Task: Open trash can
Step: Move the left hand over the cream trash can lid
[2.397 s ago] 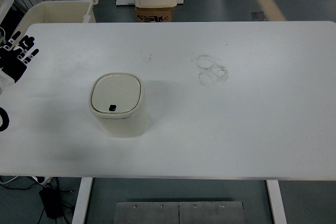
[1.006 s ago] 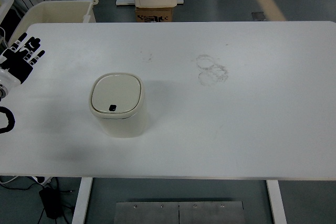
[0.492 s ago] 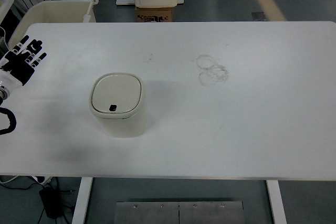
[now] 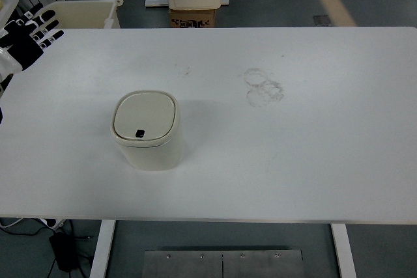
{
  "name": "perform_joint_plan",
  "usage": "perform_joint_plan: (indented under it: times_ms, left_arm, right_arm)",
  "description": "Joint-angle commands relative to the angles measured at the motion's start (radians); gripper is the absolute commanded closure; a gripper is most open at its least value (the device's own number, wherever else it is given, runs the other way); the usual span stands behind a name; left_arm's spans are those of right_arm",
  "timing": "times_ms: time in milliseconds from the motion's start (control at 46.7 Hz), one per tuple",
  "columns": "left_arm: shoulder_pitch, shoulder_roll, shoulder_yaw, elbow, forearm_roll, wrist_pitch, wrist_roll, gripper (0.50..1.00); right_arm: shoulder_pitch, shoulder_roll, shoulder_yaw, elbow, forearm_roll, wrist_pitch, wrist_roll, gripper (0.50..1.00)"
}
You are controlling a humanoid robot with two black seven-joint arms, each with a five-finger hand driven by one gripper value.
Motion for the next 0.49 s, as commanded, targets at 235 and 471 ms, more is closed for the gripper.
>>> perform_joint_plan:
  times_ms: [235,471]
  left_arm:
    - [-0.159,0.121,0.099,-0.218,0.052,0.033,0.093,0.500]
    - [-0.324,0.144,0.319,-0.346,0.151,0.023,0.100,0.500]
  right_arm:
    - [0.000,0.000,0.001,0.001,0.000,0.000,0.000,0.509]
    - [0.000,0.000,0.001,0.001,0.000,0.000,0.000,0.509]
